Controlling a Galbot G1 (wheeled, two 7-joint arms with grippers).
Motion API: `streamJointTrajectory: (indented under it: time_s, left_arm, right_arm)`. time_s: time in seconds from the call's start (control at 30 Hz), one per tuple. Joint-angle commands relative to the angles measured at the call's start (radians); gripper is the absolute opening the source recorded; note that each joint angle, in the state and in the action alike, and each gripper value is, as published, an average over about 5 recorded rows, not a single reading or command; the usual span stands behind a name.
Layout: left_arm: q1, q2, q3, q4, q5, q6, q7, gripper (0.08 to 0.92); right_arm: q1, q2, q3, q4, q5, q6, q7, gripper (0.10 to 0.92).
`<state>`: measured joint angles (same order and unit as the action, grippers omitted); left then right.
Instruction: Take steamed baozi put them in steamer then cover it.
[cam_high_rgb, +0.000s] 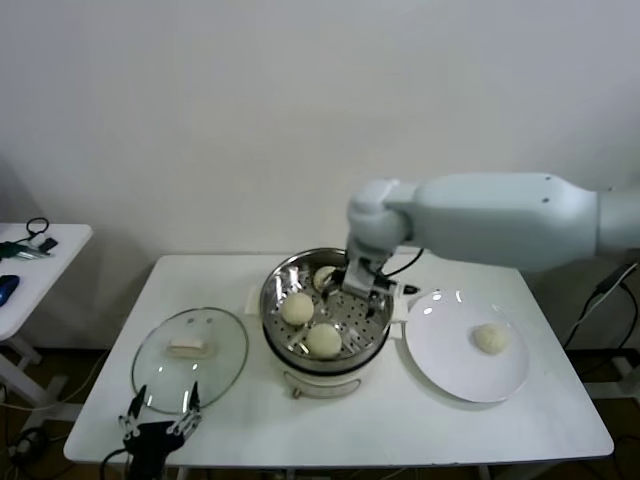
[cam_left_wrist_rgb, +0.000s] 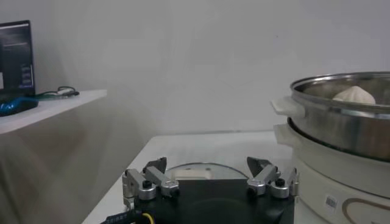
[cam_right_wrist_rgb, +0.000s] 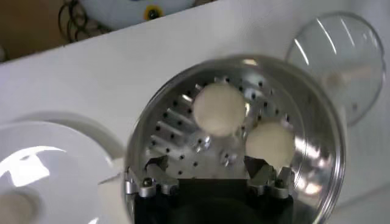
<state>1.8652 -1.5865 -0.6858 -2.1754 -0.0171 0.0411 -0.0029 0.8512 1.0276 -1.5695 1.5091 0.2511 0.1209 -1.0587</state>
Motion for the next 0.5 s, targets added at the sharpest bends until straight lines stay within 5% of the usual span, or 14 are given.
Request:
streamJointTrajectory:
  time_s: [0.03, 0.5]
  left_arm:
    - [0.001, 0.002, 0.001, -0.001, 0.0, 0.0, 0.0, 0.823]
    - [-0.018, 0.015, -0.01, -0.002, -0.018, 0.011, 0.007, 0.823]
  right_arm:
    - [0.117, -0.292, -0.168, -0.199, 0.338, -0.177, -0.064, 0.823]
    - [-0.39, -0.515, 0.133, -0.339, -0.005, -0.233, -0.007, 0.823]
